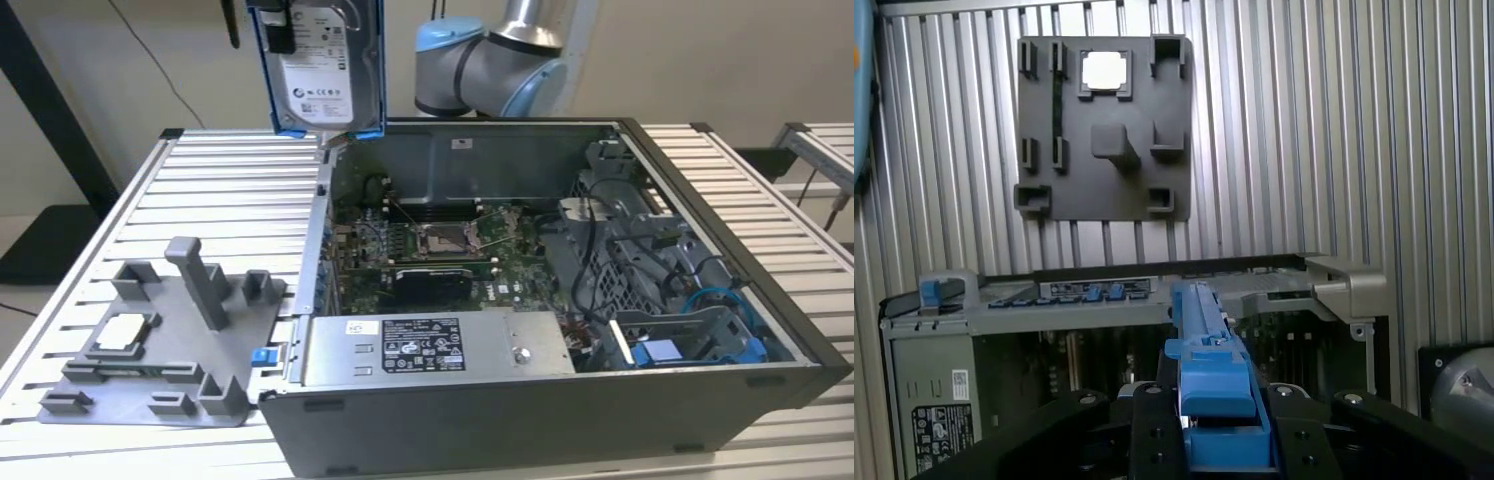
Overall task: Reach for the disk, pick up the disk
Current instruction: 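Pick up the disk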
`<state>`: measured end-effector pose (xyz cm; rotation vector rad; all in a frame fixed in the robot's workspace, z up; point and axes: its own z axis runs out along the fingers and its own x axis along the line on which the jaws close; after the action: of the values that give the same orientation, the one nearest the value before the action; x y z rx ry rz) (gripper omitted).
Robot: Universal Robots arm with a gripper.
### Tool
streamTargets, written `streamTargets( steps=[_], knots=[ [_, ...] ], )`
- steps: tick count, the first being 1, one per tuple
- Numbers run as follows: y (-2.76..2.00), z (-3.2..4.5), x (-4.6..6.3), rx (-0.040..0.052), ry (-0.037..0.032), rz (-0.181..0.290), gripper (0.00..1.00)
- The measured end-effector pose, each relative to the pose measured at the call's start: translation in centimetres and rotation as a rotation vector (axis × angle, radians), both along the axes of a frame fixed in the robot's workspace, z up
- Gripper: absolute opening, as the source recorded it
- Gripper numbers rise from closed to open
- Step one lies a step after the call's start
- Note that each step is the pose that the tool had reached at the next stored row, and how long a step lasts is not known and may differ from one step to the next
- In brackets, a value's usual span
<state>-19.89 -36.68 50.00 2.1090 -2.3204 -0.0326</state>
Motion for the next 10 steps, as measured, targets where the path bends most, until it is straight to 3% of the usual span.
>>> streamTargets(
  steps=[10],
  knots=[
    [-0.01, 0.0, 2.3, -0.0001, 0.0, 0.0, 0.0]
  ],
)
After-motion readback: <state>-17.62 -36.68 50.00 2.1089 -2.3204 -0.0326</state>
